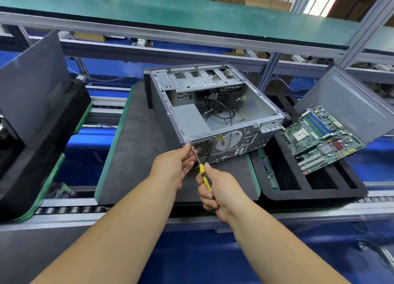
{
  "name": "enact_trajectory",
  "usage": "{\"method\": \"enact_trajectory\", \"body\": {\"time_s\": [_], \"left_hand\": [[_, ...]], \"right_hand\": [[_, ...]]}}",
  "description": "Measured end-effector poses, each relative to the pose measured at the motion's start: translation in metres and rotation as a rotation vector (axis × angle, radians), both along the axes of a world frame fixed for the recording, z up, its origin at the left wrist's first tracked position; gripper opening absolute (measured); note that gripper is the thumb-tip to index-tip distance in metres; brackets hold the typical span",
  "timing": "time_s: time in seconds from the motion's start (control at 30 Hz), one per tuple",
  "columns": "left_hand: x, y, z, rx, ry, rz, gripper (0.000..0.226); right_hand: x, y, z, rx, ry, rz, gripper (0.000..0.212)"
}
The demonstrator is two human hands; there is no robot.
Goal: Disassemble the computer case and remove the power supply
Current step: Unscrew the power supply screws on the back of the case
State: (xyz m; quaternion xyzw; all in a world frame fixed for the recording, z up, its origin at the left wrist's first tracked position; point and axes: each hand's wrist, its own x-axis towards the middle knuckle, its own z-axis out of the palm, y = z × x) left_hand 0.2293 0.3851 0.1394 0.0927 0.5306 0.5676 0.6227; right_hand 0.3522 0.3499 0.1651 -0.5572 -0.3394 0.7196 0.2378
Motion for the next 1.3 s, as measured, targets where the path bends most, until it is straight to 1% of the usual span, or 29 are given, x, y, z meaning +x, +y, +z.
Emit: {"method": "enact_trajectory", "body": {"time_s": [0.1,0.13,0.17,0.23,0.27,0.33,0.37,0.43,0.47,0.5,0.53,0.63,0.7,0.73,0.77,0.8,0.87,0.93,1.0,1.07,1.1,1.13,1.23,1.27,1.3], "left_hand": [[-0.001,0.0,0.0,-0.004,-0.008,-0.019,0.011],[-0.001,0.0,0.001,-0.005,-0.011,-0.024,0.011],[0.0,0.001,0.001,-0.004,-0.013,-0.027,0.011],[0.0,0.002,0.001,-0.004,-0.014,-0.026,0.012],[0.001,0.002,0.001,-0.003,-0.014,-0.025,0.012],[0.002,0.003,0.001,-0.002,-0.016,-0.018,0.012],[0.003,0.003,0.001,-0.001,-0.019,-0.01,0.012],[0.005,0.004,0.002,-0.002,-0.024,0.01,0.012],[0.006,0.004,0.002,-0.003,-0.024,0.016,0.012],[0.006,0.004,0.003,-0.005,-0.023,0.021,0.012],[0.007,0.004,0.003,-0.004,-0.023,0.027,0.012],[0.008,0.006,0.004,-0.006,-0.031,0.055,0.013],[0.01,0.006,0.004,-0.01,-0.036,0.072,0.014],[0.01,0.006,0.004,-0.008,-0.038,0.075,0.015],[0.011,0.006,0.004,-0.005,-0.037,0.075,0.015],[0.011,0.005,0.003,-0.002,-0.035,0.074,0.015],[0.011,0.004,0.004,0.004,-0.027,0.069,0.013],[0.009,0.004,0.004,0.005,-0.013,0.059,0.012],[0.009,0.004,0.004,0.002,0.003,0.05,0.012],[0.009,0.004,0.006,-0.003,0.013,0.043,0.011],[0.009,0.004,0.006,-0.005,0.016,0.039,0.011],[0.009,0.004,0.006,-0.007,0.017,0.037,0.012],[0.008,0.002,0.007,-0.005,0.015,0.031,0.012],[0.007,0.002,0.007,-0.005,0.015,0.028,0.012],[0.007,0.002,0.007,-0.005,0.017,0.027,0.012]], "right_hand": [[-0.007,0.001,0.003,0.047,-0.274,0.013,0.047],[-0.007,0.001,0.003,0.128,-0.393,0.044,0.046],[-0.007,0.001,0.002,0.251,-0.53,0.101,0.044],[-0.006,-0.003,0.0,0.512,-0.821,0.262,0.04],[-0.006,-0.004,0.0,0.603,-0.97,0.325,0.039],[-0.009,-0.004,-0.003,0.722,-1.236,0.407,0.038],[-0.01,-0.003,-0.005,0.754,-1.311,0.439,0.037],[-0.013,0.0,-0.006,0.762,-1.332,0.467,0.037],[-0.012,0.001,-0.006,0.743,-1.284,0.457,0.037],[-0.01,0.004,-0.006,0.7,-1.183,0.435,0.037],[-0.006,0.006,-0.005,0.618,-1.016,0.391,0.037],[0.008,0.011,-0.001,0.188,-0.282,0.152,0.04],[0.018,0.012,-0.005,0.004,0.085,0.056,0.045],[0.02,0.012,-0.006,-0.074,0.231,0.033,0.047],[0.021,0.012,-0.008,-0.135,0.339,0.02,0.047],[0.02,0.011,-0.009,-0.171,0.406,0.011,0.045],[0.015,0.008,-0.012,-0.172,0.42,0.007,0.043],[0.01,0.007,-0.015,-0.116,0.322,0.005,0.045],[0.007,0.007,-0.015,-0.036,0.166,0.009,0.047],[0.002,0.009,-0.012,-0.001,-0.002,-0.005,0.047],[0.0,0.009,-0.009,0.039,-0.117,-0.001,0.046],[-0.002,0.008,-0.007,0.141,-0.282,0.042,0.044],[-0.003,0.002,-0.008,0.611,-0.941,0.337,0.038],[-0.003,-0.001,-0.009,0.72,-1.108,0.391,0.038],[-0.003,-0.002,-0.011,0.792,-1.213,0.417,0.037]]}}
